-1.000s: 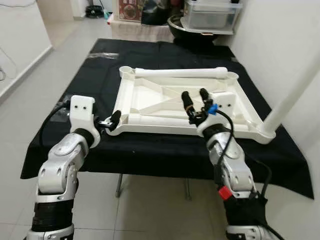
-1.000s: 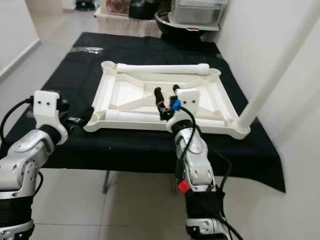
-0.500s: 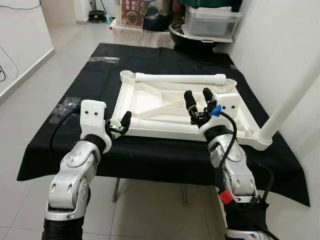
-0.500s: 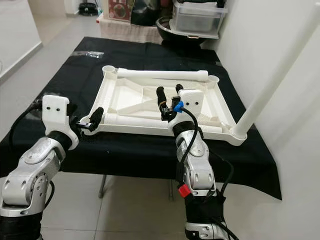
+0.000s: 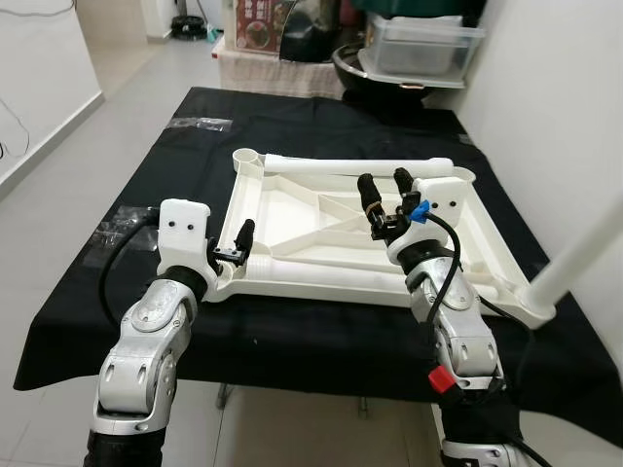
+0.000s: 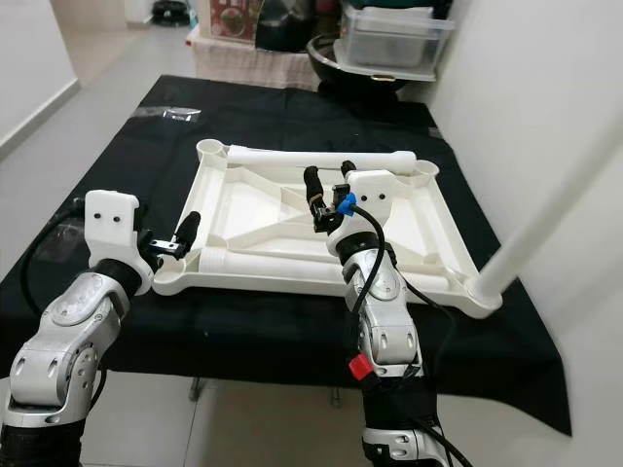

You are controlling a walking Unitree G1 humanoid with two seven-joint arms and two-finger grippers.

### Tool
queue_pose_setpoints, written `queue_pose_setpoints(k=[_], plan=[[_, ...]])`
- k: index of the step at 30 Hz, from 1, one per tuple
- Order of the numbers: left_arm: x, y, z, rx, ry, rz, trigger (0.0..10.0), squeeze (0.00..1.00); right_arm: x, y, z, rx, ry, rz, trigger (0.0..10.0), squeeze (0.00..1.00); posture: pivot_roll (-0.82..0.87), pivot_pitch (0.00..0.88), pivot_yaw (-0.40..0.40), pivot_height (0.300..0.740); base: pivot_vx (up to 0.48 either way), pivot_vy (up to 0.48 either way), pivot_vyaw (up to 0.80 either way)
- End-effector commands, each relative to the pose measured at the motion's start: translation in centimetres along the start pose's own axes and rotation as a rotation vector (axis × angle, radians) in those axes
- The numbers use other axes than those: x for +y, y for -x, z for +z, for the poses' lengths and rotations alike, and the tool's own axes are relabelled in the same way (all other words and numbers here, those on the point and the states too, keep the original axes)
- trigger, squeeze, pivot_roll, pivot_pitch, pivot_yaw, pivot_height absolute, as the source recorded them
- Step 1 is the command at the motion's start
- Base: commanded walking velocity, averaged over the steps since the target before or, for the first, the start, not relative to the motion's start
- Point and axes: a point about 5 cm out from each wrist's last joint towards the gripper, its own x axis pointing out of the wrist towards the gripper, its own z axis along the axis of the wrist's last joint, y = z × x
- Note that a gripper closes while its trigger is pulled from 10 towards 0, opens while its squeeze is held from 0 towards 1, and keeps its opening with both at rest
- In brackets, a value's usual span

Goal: Building children table

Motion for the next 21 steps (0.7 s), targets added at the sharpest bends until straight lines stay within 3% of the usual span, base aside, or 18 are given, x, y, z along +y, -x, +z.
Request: queue_pose_setpoints(k=[1,13,21], plan=[[-0.15,0.02,-0.48,0.016,-0.005,0.000,10.0,0.00,-0.33,-0.01,-0.26,0.020,-0.009,-0.008,10.0,0.00,0.10,0.054,-0.100,0.740,0.337,0.000,0.00],[0.24,-0.08,-0.71,0.030,0.000,0.027,10.0,0.00,-0.46,-0.20,-0.32,0.024,-0.007,-0.017,10.0,0.00,0.10,0.070,-0.096,0.740,0.051,0.000,0.00],[-0.01,-0.18,-1.33,0.092,0.009,-0.023,10.0,0.00,-0.67,-0.27,-0.24,0.022,-0.004,-0.025,10.0,0.00,0.10,0.078,-0.100,0.740,0.000,0.000,0.00]])
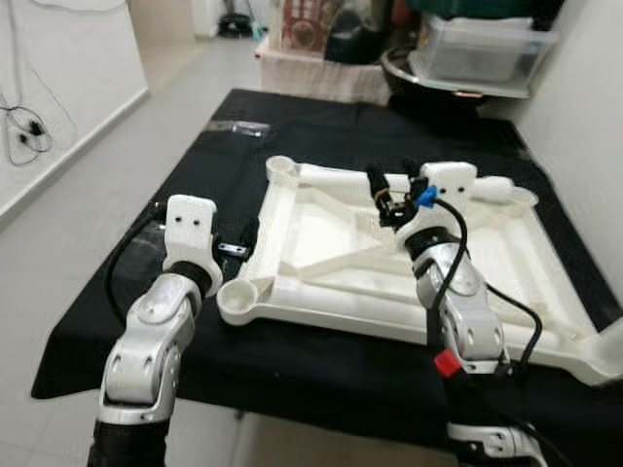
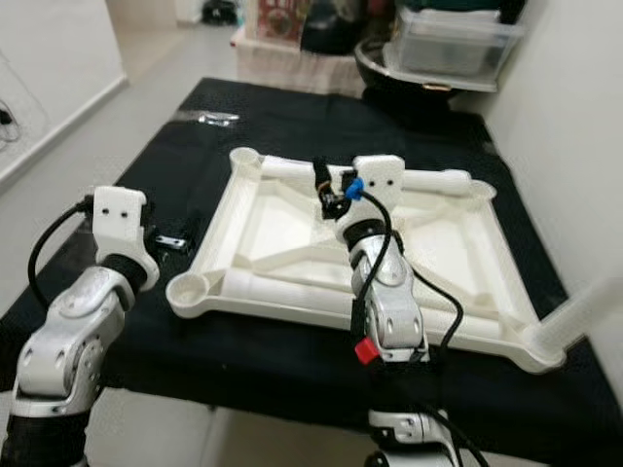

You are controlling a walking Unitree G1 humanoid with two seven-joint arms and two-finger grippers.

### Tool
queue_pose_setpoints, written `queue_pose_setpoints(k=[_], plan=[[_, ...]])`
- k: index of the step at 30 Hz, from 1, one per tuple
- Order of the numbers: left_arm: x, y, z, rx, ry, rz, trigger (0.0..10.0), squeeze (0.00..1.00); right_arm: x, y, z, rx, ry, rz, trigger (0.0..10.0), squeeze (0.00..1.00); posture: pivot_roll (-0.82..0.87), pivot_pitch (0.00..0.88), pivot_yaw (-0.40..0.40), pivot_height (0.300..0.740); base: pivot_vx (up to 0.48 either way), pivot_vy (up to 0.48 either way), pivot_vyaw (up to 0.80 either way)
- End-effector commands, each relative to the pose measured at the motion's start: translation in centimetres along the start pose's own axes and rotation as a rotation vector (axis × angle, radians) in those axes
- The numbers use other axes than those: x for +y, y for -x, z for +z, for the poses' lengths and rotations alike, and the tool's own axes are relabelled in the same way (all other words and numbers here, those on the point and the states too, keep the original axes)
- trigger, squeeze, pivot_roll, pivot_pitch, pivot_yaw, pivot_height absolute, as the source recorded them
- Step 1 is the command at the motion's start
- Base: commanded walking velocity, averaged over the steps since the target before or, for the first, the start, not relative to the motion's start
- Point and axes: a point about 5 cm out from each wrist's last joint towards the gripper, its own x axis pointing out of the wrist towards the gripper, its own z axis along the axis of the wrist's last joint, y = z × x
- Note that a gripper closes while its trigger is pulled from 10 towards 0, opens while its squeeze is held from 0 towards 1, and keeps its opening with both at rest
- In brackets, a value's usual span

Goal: Building children table

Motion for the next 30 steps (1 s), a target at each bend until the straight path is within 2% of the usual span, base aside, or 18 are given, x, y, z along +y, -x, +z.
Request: queue_pose_setpoints(k=[1,2,4,6,10,11,19,20,23,30], plan=[[0.0,-0.1,-0.7,0.068,0.037,-0.075,10.0,0.00,-0.1,0.0,-0.2,0.015,-0.003,-0.009,10.0,0.00,0.10,0.087,-0.092,0.740,0.000,0.000,0.00],[0.0,0.0,-0.6,0.092,0.092,-0.168,10.0,0.00,-0.3,-0.1,-0.2,0.020,0.006,-0.018,10.0,0.00,0.10,0.087,-0.090,0.740,0.000,0.000,0.00],[0.0,0.0,-0.6,0.092,0.092,-0.168,10.0,0.00,-0.3,-0.1,-0.2,0.020,0.006,-0.018,10.0,0.00,0.10,0.087,-0.090,0.740,0.000,0.000,0.00],[0.3,0.0,-0.3,0.148,0.214,-0.301,10.0,0.00,-0.5,-0.3,-0.3,0.035,0.031,-0.036,10.0,0.00,0.11,0.093,-0.090,0.740,0.000,0.000,0.00],[0.4,0.0,-0.2,0.190,0.275,-0.373,10.0,0.00,-0.7,-0.3,-0.4,0.046,0.040,-0.049,10.0,0.00,0.11,0.093,-0.088,0.740,0.000,0.000,0.00],[0.4,0.1,-0.4,0.233,0.295,-0.395,10.0,0.00,-0.8,-0.4,-0.5,0.051,0.041,-0.059,10.0,0.00,0.11,0.097,-0.087,0.740,0.000,0.000,0.00],[1.4,-0.1,-2.1,0.374,0.326,-0.367,10.0,0.00,-1.3,-0.2,-1.0,0.091,0.063,-0.107,10.0,0.00,0.11,0.102,-0.083,0.740,0.000,0.000,0.00],[2.4,-0.6,-2.8,0.452,0.346,-0.341,10.0,0.00,-1.6,-0.2,-1.0,0.095,0.070,-0.128,10.0,0.00,0.10,0.107,-0.079,0.740,0.000,0.000,0.00],[2.7,-0.8,-2.8,0.462,0.341,-0.335,10.0,0.00,-1.7,-0.2,-1.0,0.095,0.073,-0.134,10.0,0.00,0.10,0.107,-0.079,0.740,0.000,0.000,0.00],[2.8,-1.8,-2.1,0.483,0.403,-0.375,10.0,0.00,-1.8,-0.2,-0.8,0.093,0.073,-0.140,10.0,0.00,0.10,0.108,-0.078,0.740,0.000,0.000,0.00]])
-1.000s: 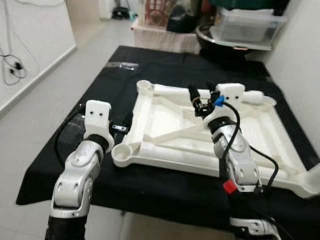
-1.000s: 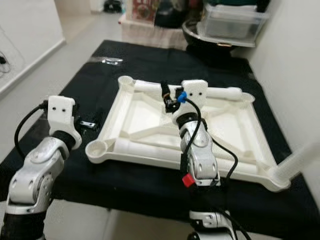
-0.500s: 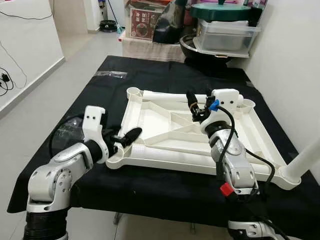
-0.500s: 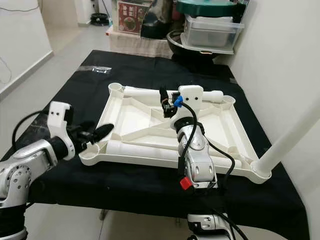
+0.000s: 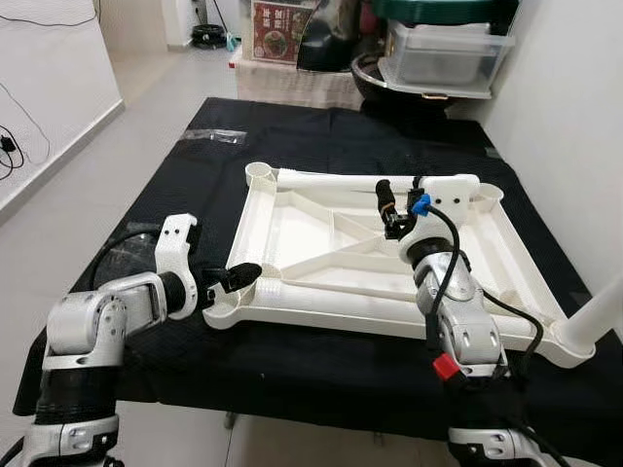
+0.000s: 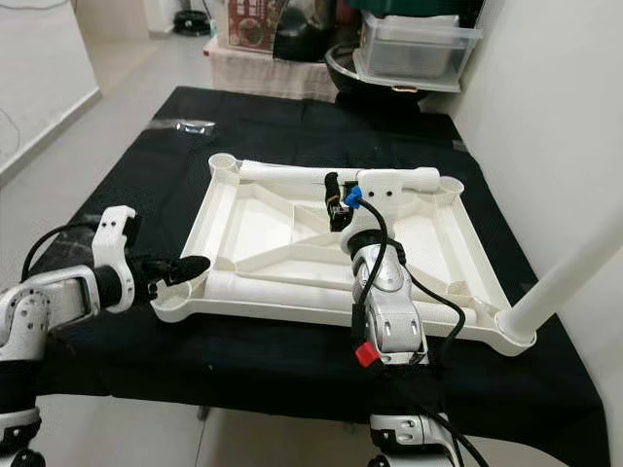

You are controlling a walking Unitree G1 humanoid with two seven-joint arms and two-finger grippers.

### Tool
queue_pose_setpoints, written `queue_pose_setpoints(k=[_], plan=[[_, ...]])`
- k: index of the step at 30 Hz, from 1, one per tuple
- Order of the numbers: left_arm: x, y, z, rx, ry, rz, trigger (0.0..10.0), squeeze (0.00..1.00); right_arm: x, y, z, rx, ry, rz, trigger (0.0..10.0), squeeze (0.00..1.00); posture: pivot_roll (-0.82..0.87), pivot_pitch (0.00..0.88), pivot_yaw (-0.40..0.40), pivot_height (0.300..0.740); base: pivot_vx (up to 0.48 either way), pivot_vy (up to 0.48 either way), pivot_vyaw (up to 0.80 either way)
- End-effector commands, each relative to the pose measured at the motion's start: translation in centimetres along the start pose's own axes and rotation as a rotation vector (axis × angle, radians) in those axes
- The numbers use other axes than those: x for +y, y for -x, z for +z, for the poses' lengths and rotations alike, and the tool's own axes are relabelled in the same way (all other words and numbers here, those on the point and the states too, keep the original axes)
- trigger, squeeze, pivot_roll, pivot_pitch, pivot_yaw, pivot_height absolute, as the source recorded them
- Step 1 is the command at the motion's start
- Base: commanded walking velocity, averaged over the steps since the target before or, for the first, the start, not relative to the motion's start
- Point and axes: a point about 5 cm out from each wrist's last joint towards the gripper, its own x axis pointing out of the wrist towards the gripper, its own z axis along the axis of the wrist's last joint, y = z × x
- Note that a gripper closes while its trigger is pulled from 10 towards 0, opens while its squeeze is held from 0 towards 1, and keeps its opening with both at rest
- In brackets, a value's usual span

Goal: Building children table

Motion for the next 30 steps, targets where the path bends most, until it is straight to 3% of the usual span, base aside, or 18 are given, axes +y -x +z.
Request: queue_pose_setpoints(k=[1,7,15,30], plan=[[0.1,0.0,-0.1,0.015,0.022,-0.009,10.0,0.00,-0.3,-0.1,0.0,0.012,0.000,-0.011,10.0,0.00,0.10,0.108,-0.078,0.740,0.000,0.000,0.00],[-0.2,-0.2,0.3,0.019,0.040,-0.029,10.0,0.00,-0.3,-0.1,0.0,0.015,0.002,-0.014,10.0,0.00,0.10,0.109,-0.078,0.740,0.000,0.000,0.00],[-1.9,-0.6,1.0,0.093,0.019,-0.066,10.0,0.00,-0.1,-0.1,-0.3,0.031,0.000,-0.010,10.0,0.00,0.11,0.105,-0.079,0.740,0.000,0.000,0.00],[-1.9,-1.1,0.0,0.167,0.044,-0.046,10.0,0.00,-0.1,-0.1,-0.4,0.033,-0.001,-0.016,10.0,0.00,0.11,0.106,-0.070,0.740,0.000,0.000,0.00]])
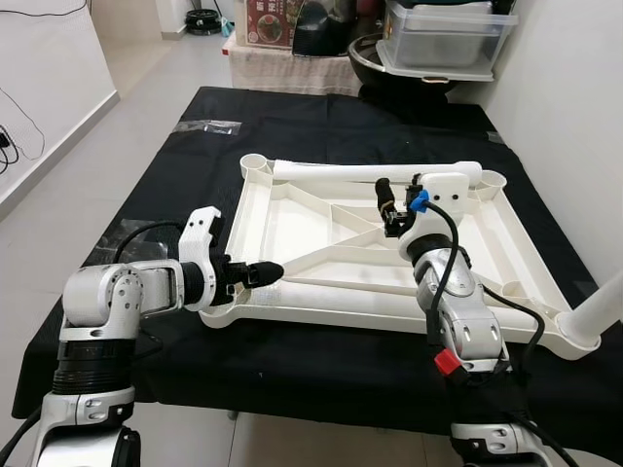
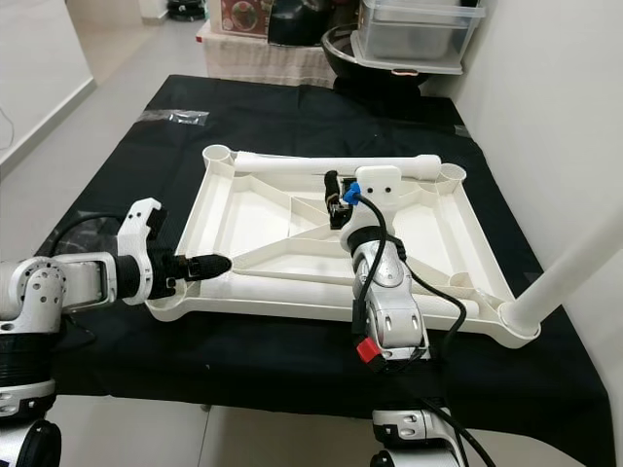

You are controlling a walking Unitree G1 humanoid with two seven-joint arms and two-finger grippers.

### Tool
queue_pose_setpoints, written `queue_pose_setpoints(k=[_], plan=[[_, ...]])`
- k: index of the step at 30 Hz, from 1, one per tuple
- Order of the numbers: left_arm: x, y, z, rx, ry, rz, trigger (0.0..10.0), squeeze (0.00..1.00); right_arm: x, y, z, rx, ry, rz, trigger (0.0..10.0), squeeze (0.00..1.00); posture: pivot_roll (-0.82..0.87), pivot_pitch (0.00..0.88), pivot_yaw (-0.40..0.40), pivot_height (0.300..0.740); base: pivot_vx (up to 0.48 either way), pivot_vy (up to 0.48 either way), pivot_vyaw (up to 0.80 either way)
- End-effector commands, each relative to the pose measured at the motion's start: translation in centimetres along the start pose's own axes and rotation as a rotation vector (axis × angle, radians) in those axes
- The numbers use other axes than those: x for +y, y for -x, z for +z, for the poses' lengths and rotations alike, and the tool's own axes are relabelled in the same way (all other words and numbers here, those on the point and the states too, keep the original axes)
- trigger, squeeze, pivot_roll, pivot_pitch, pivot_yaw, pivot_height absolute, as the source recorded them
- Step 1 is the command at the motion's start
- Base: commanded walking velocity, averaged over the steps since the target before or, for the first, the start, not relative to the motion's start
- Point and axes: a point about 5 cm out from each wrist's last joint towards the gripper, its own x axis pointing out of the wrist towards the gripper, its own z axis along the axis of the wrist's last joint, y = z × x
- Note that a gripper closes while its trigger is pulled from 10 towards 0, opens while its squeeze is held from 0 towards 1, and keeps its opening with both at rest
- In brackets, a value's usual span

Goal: Building children table

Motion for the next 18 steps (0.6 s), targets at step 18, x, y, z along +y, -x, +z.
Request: queue_pose_setpoints(k=[18], plan=[[-1.2,-1.2,-0.4,0.058,0.082,-0.071,10.0,0.00,-0.1,0.1,-0.2,0.014,-0.008,-0.014,10.0,0.00,0.11,0.108,-0.061,0.740,0.000,0.000,0.00]])
